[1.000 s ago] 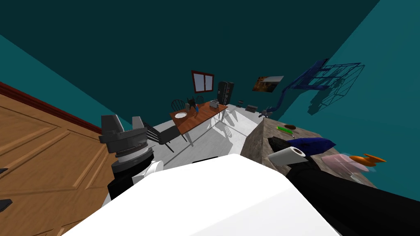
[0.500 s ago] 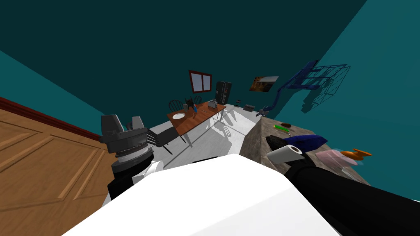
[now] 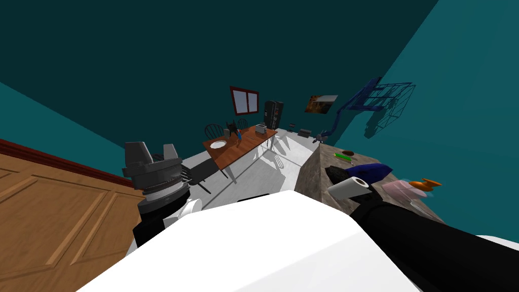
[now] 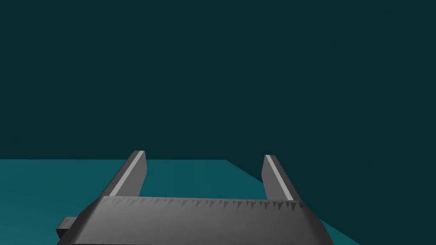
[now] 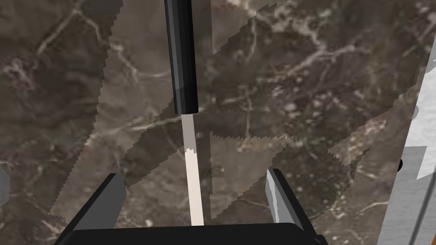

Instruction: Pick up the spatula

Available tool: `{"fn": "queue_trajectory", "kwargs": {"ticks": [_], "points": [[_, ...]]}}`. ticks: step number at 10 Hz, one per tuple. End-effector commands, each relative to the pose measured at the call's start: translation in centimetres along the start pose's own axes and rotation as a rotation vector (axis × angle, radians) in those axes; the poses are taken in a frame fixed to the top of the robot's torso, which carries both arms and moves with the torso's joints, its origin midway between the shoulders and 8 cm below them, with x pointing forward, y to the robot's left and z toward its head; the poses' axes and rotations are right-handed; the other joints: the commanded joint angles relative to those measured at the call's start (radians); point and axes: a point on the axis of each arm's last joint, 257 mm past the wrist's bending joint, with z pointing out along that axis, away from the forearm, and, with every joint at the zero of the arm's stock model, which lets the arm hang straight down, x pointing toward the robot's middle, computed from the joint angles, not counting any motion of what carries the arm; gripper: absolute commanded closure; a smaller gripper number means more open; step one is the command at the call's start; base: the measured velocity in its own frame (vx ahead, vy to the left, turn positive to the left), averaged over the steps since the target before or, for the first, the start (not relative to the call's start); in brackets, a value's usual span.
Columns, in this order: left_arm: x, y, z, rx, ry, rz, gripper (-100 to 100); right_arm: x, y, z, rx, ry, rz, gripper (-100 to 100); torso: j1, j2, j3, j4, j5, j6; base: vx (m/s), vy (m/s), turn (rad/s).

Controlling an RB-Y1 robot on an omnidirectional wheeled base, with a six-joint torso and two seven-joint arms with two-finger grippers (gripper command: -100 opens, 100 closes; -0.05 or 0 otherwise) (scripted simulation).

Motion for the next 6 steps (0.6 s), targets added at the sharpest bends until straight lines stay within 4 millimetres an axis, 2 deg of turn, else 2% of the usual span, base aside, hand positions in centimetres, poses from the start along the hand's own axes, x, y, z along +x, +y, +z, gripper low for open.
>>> {"fn": "queue_trajectory", "kwargs": {"ticks": [1, 5, 6], "points": [[0.0, 0.0, 0.0, 0.0, 0.0, 0.0, 0, 0.0, 0.0, 0.0, 0.0, 0.0, 0.0, 100, 0.0, 0.0, 0.0, 0.0, 0.0, 0.0, 0.0, 0.0, 0.0], [0.0, 0.0, 0.0, 0.0, 0.0, 0.0, 0, -0.01, -0.06, -0.02, 0.001, 0.0, -0.002, 100, -0.001, 0.001, 0.001, 0.0, -0.001, 0.001, 0.0, 0.0, 0.0], [0.0, 0.0, 0.0, 0.0, 0.0, 0.0, 0, -0.01, -0.06, -0.02, 0.001, 0.0, -0.002, 0, -0.001, 0.001, 0.001, 0.0, -0.001, 0.001, 0.0, 0.0, 0.0]]}}
